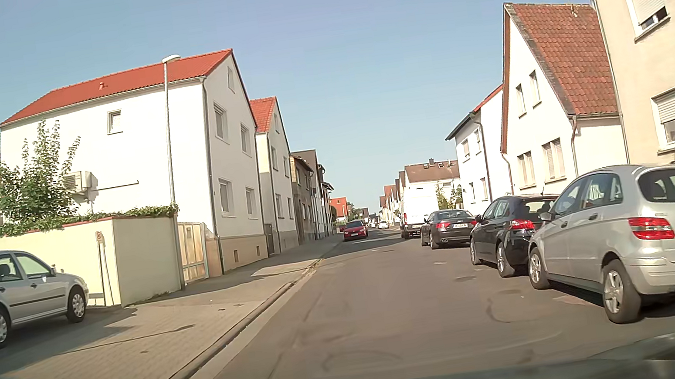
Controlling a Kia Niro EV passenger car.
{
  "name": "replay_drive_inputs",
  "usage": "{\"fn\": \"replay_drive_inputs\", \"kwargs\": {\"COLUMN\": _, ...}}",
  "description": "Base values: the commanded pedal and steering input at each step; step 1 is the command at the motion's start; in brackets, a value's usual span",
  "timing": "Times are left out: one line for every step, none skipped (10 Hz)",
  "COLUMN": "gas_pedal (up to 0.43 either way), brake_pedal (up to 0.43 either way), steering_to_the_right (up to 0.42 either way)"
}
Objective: Follow the waypoints while adhering to traffic rules and regulations
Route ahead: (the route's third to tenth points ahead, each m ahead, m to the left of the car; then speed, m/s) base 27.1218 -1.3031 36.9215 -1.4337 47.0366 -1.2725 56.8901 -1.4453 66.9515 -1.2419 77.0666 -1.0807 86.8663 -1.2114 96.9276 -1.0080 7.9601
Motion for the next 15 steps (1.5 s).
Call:
{"fn": "replay_drive_inputs", "kwargs": {"gas_pedal": 0.087, "brake_pedal": 0.03, "steering_to_the_right": 0.003}}
{"fn": "replay_drive_inputs", "kwargs": {"gas_pedal": 0.087, "brake_pedal": 0.03, "steering_to_the_right": 0.003}}
{"fn": "replay_drive_inputs", "kwargs": {"gas_pedal": 0.059, "brake_pedal": 0.03, "steering_to_the_right": 0.003}}
{"fn": "replay_drive_inputs", "kwargs": {"gas_pedal": 0.059, "brake_pedal": 0.03, "steering_to_the_right": 0.004}}
{"fn": "replay_drive_inputs", "kwargs": {"gas_pedal": 0.059, "brake_pedal": 0.024, "steering_to_the_right": 0.004}}
{"fn": "replay_drive_inputs", "kwargs": {"gas_pedal": 0.047, "brake_pedal": 0.03, "steering_to_the_right": 0.004}}
{"fn": "replay_drive_inputs", "kwargs": {"gas_pedal": 0.028, "brake_pedal": 0.024, "steering_to_the_right": 0.004}}
{"fn": "replay_drive_inputs", "kwargs": {"gas_pedal": 0.039, "brake_pedal": 0.03, "steering_to_the_right": 0.006}}
{"fn": "replay_drive_inputs", "kwargs": {"gas_pedal": 0.028, "brake_pedal": 0.03, "steering_to_the_right": 0.009}}
{"fn": "replay_drive_inputs", "kwargs": {"gas_pedal": 0.0, "brake_pedal": 0.03, "steering_to_the_right": 0.009}}
{"fn": "replay_drive_inputs", "kwargs": {"gas_pedal": 0.0, "brake_pedal": 0.03, "steering_to_the_right": 0.008}}
{"fn": "replay_drive_inputs", "kwargs": {"gas_pedal": 0.0, "brake_pedal": 0.024, "steering_to_the_right": 0.009}}
{"fn": "replay_drive_inputs", "kwargs": {"gas_pedal": 0.0, "brake_pedal": 0.03, "steering_to_the_right": 0.009}}
{"fn": "replay_drive_inputs", "kwargs": {"gas_pedal": 0.0, "brake_pedal": 0.03, "steering_to_the_right": 0.009}}
{"fn": "replay_drive_inputs", "kwargs": {"gas_pedal": 0.0, "brake_pedal": 0.03, "steering_to_the_right": 0.009}}
